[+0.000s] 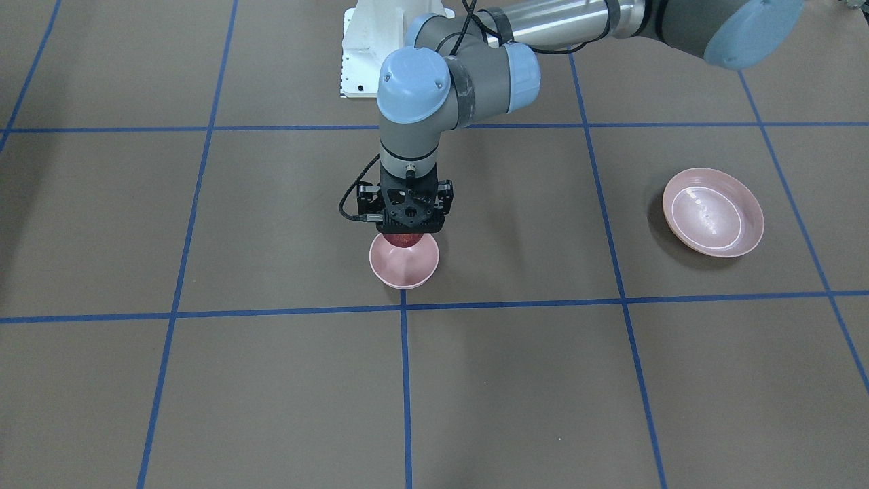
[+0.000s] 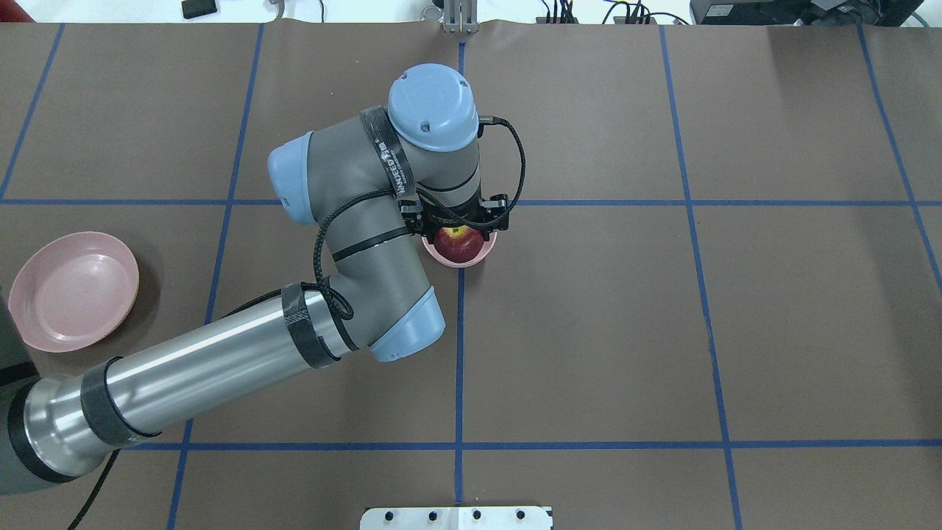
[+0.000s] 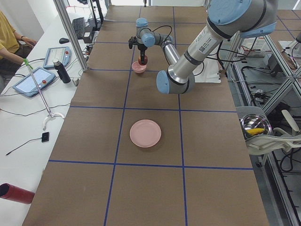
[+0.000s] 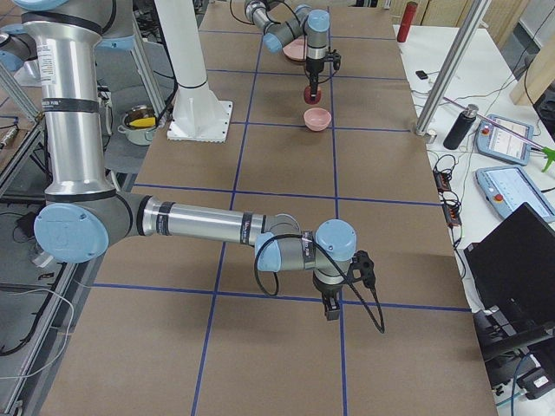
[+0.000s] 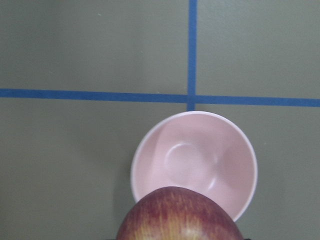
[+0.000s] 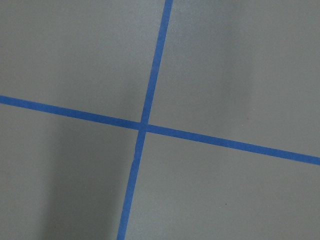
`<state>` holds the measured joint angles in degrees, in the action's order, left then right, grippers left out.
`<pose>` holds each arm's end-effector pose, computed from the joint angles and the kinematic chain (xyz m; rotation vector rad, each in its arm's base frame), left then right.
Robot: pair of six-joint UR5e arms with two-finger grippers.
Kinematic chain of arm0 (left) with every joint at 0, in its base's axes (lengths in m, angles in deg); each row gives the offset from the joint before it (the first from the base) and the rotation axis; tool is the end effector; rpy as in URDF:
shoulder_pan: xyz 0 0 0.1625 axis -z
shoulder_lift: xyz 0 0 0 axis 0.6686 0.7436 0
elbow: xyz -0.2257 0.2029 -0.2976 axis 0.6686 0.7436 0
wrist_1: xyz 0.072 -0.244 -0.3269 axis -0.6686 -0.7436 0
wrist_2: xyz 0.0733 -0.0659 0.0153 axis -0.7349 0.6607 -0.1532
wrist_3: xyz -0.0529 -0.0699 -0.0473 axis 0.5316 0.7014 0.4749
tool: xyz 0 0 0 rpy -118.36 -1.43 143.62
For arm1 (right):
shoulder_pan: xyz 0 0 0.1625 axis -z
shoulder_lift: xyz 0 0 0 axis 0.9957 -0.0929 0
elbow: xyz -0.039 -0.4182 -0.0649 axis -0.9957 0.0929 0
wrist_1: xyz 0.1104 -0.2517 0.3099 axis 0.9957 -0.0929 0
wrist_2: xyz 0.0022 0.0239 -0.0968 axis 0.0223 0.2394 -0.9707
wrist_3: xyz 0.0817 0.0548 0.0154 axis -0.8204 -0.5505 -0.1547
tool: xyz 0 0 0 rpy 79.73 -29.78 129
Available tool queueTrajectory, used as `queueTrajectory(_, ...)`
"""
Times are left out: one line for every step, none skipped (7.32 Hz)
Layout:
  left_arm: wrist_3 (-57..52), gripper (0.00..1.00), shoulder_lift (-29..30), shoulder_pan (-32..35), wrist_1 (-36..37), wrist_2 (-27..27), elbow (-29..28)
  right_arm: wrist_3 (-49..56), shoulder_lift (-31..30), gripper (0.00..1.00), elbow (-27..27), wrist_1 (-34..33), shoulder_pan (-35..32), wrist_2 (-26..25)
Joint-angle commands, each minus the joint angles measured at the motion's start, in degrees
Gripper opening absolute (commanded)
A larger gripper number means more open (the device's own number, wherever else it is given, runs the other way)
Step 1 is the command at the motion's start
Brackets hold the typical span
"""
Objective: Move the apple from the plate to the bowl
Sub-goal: 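Lift the red apple with the left gripper and carry it over the pink bowl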
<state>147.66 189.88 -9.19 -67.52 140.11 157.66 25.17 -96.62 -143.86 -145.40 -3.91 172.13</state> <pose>0.5934 -0.4974 0.1232 0.0437 0.8700 -0.0467 0.0538 -0.5149 0.6846 0.1233 -0.7308 -0.1560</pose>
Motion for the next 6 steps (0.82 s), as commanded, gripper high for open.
queueTrajectory(0.38, 0.28, 0.37, -0.34, -5.13, -0.55, -4.03, -0.02, 0.04, 1.0, 0.08, 0.0, 0.07, 0.0)
queueTrajectory(0.38, 0.28, 0.37, -0.34, -5.14, -0.55, -4.04, -0.1, 0.04, 1.0, -0.01, 0.0, 0.07, 0.0)
queueTrajectory(0.38, 0.28, 0.37, -0.34, -5.23, -0.55, -4.82, -0.1, 0.04, 1.0, 0.08, 0.0, 0.07, 0.0)
queueTrajectory(0.38, 0.31, 0.28, -0.34, -5.23, -0.55, -5.09, -0.1, 0.04, 1.0, 0.08, 0.0, 0.07, 0.0)
queueTrajectory(0.29, 0.33, 0.28, -0.25, -5.23, -0.64, -5.18, -0.1, 0.04, 1.0, 0.08, 0.0, 0.07, 0.0)
queueTrajectory(0.29, 0.42, 0.28, -0.34, -5.23, -0.64, -5.18, -0.02, 0.04, 1.0, 0.08, 0.0, 0.16, 0.0)
